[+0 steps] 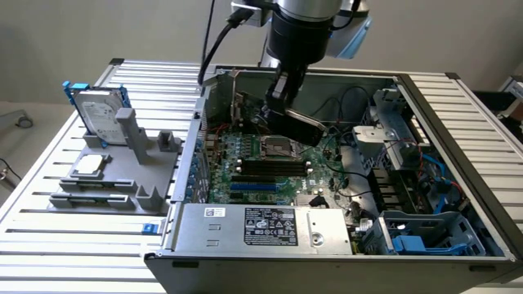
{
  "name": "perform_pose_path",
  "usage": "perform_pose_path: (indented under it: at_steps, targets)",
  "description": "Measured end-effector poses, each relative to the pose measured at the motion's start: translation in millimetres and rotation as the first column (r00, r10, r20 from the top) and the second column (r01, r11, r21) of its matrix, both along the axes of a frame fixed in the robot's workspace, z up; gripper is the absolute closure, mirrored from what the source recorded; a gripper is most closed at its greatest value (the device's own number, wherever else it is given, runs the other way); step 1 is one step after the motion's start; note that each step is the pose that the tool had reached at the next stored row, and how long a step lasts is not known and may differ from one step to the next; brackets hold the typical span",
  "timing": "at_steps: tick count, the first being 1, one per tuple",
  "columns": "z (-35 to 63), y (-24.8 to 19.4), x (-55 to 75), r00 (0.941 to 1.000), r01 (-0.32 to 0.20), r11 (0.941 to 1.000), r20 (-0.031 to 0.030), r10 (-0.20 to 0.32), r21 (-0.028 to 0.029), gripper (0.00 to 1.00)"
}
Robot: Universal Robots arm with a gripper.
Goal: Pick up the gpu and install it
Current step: 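Insert the gpu into the slot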
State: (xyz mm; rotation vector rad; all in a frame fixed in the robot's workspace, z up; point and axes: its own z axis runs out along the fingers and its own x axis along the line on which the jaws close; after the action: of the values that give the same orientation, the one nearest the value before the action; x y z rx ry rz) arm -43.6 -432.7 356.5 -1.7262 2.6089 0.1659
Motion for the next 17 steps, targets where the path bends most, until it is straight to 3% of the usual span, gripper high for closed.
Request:
perform_pose_path:
  at_steps: [4, 7, 17]
  targets:
    - [-2.7, 0.0, -0.2, 0.9976, -0.069, 0.9976, 0.0000, 0.069, 0.0012, 0.73]
    - [-5.3, -0.1, -0.2, 0.9926, -0.121, 0.9926, 0.0002, 0.121, 0.0015, 0.73]
    - [-16.6, -1.9, -0.2, 0.9667, -0.256, 0.9667, 0.0003, 0.256, 0.0023, 0.73]
